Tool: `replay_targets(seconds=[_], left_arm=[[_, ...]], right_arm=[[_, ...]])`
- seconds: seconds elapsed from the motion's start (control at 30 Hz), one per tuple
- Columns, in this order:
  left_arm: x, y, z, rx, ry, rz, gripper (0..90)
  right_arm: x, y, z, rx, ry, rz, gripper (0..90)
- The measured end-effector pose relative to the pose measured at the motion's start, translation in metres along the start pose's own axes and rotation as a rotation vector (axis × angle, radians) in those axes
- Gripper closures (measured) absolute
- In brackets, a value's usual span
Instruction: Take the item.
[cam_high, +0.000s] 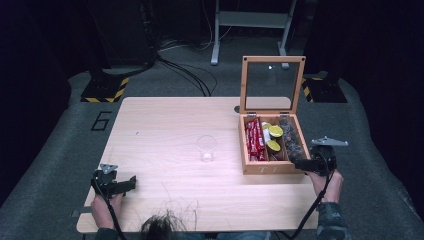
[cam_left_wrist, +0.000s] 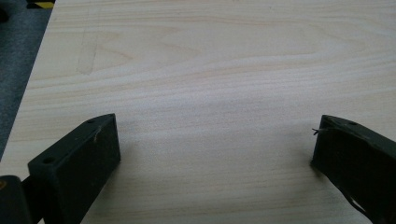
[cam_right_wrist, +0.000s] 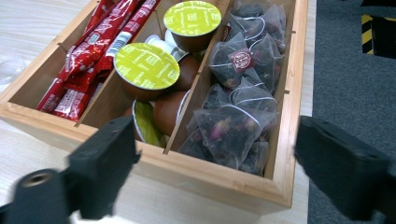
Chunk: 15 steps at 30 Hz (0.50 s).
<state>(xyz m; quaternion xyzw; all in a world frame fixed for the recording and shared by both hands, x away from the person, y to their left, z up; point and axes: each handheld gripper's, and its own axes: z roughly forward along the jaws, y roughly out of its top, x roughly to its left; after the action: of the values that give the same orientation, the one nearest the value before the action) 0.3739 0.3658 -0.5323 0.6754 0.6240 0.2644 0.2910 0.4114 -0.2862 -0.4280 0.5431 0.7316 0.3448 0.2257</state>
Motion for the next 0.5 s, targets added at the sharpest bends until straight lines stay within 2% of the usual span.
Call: replay_targets(seconds=[0.07, 0.27, 0.5], left_arm=[[0.0, 0.0, 0.0, 0.003, -0.001, -0.003, 0.5], [0.0, 0.0, 0.0, 0.003, -0.001, -0.001, 0.5], [0.0, 0.0, 0.0, 0.003, -0.001, -0.001, 0.5]], right_arm=[[0.0, 0.001, 0.001, 0.003, -0.005, 0.003, 14.7], [-0.003, 0.005, 0.011, 0.033, -0.01, 0.008, 27.8], [-0.004, 0.007, 0.02, 0.065, -0.023, 0.008, 38.0]])
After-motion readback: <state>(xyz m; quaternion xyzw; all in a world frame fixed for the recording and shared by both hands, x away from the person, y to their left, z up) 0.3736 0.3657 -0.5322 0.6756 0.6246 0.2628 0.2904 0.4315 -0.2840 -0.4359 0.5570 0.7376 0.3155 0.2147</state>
